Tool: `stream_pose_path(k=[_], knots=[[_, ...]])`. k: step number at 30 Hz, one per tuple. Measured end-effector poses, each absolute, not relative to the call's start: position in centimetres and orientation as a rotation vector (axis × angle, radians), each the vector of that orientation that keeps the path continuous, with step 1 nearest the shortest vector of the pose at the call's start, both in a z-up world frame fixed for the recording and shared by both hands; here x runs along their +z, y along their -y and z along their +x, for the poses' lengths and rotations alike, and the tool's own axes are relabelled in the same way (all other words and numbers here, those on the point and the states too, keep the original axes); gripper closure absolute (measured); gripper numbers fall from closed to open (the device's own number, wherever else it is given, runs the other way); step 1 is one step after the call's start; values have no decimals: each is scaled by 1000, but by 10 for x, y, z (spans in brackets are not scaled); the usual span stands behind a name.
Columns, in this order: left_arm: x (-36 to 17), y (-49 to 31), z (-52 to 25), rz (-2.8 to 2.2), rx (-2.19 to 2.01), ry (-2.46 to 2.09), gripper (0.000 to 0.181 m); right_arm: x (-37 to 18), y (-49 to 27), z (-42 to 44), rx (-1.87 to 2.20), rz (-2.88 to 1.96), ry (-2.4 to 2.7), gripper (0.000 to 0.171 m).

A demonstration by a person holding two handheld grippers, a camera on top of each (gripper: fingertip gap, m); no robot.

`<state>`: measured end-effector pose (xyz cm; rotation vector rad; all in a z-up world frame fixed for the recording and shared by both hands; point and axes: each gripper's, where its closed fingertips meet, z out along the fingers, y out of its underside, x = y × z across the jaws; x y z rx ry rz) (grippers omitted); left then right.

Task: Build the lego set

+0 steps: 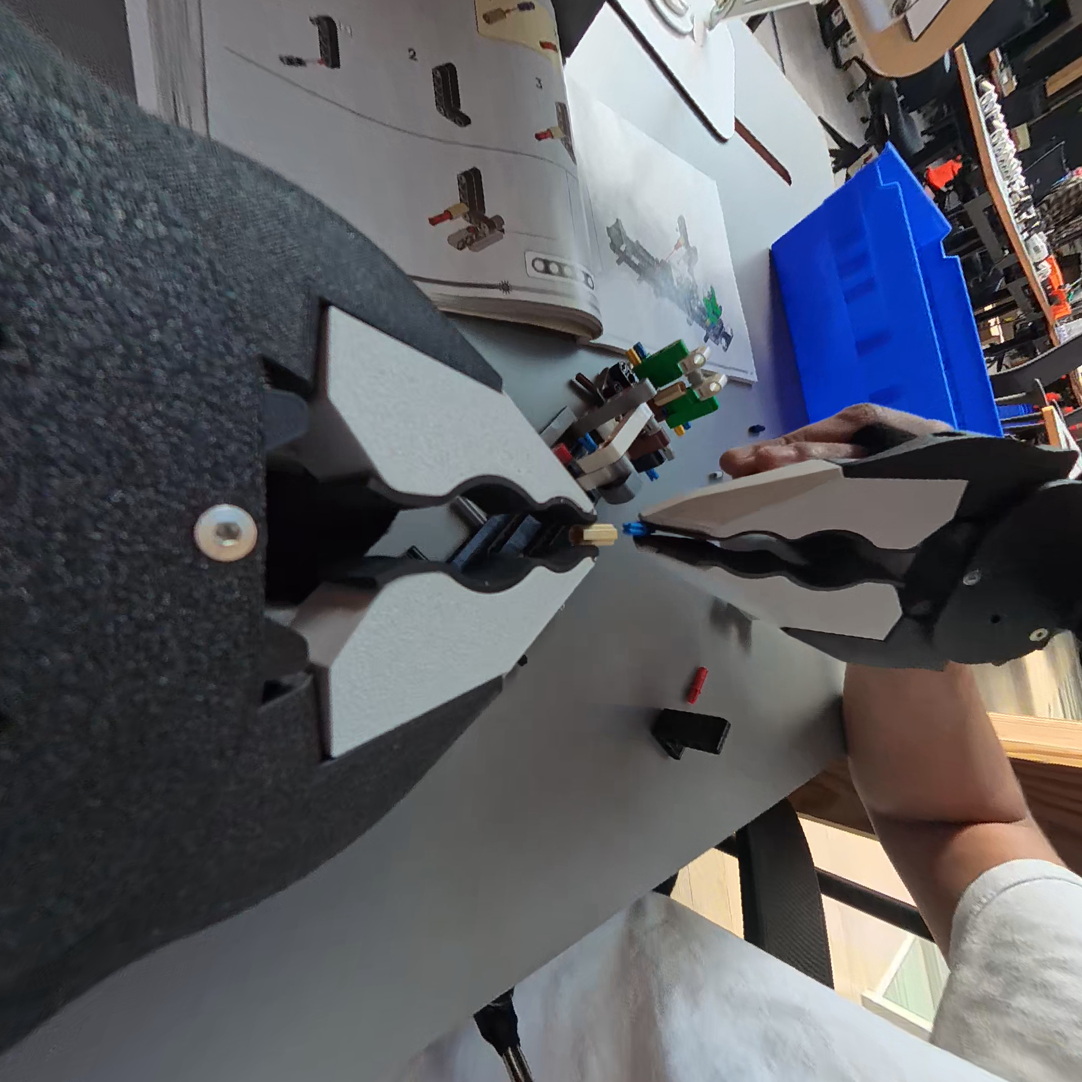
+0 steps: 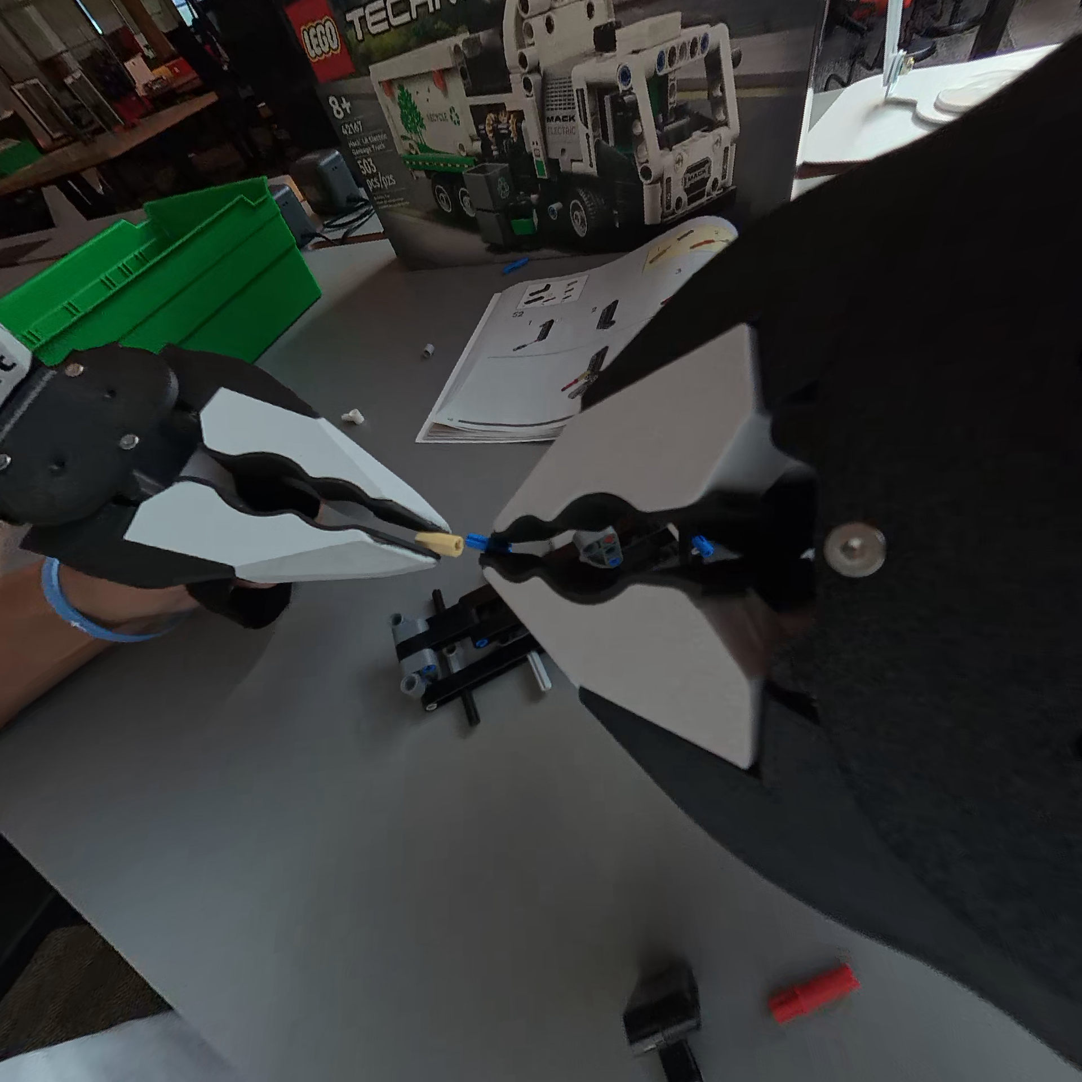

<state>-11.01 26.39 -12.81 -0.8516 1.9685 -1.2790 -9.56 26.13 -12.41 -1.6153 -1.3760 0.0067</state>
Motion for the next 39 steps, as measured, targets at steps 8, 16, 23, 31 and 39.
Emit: stream_pose_path(k=[8,16,23,31,39], knots=[[-126,-262,-111,-847,-1331,-1977,176,-123,-262,-99,8,-1588,1355,169],[-129,-262,-109,-885,-1338,-1995,176,-126,-259,-100,0,-1593,1375,169],[-132,-260,-110,-911,-1341,-2019,177,-131,-259,-99,-39,-1606,1399,169],[-134,-261,-107,-1025,-1398,-2030,177,-133,-261,-97,-197,-1552,1452,169],[-135,-264,-107,-1164,-1493,-2028,177,-134,-264,-95,-410,-1467,1502,169]])
